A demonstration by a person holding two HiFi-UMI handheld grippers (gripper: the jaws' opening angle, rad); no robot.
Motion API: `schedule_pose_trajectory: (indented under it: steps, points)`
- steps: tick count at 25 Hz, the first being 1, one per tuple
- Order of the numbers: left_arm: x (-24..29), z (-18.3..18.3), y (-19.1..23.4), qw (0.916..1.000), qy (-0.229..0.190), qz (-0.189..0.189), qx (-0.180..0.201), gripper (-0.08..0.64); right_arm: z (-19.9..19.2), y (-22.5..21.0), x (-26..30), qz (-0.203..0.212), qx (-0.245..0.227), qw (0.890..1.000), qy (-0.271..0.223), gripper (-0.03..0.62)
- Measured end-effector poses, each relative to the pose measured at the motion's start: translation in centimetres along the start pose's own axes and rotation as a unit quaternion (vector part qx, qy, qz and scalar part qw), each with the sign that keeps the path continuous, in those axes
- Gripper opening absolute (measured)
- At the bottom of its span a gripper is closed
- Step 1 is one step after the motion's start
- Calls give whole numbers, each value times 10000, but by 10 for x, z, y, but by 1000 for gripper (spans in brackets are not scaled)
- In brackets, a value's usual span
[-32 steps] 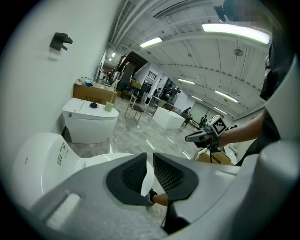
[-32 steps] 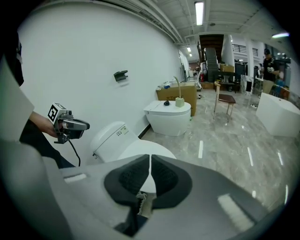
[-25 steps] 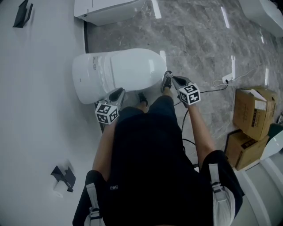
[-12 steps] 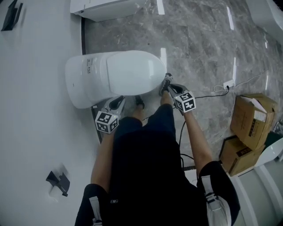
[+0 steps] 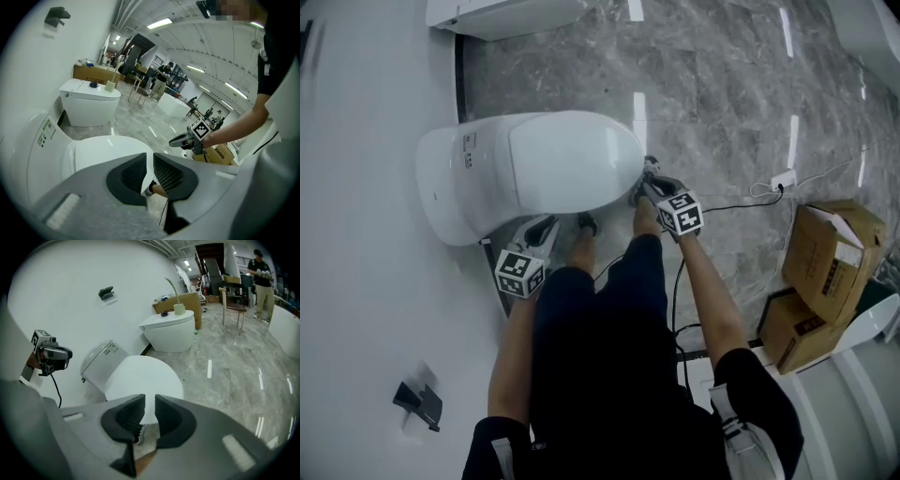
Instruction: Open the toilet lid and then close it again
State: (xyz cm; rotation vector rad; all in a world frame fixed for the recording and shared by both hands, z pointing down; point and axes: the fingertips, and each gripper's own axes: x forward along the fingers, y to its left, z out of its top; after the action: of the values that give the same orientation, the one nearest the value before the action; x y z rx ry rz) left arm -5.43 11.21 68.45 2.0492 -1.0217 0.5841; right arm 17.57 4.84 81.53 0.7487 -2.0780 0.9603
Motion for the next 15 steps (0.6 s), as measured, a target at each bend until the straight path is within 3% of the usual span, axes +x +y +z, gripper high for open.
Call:
schedule_pose_trajectory:
  steps: [8, 15]
  points:
    - [45, -19, 20, 9996, -11, 39, -266, 54, -21, -35, 52, 27, 30, 9995, 305, 126]
    - [81, -48, 35, 9987, 128, 45, -490, 54, -40, -68, 100, -2, 693, 9971, 300, 229]
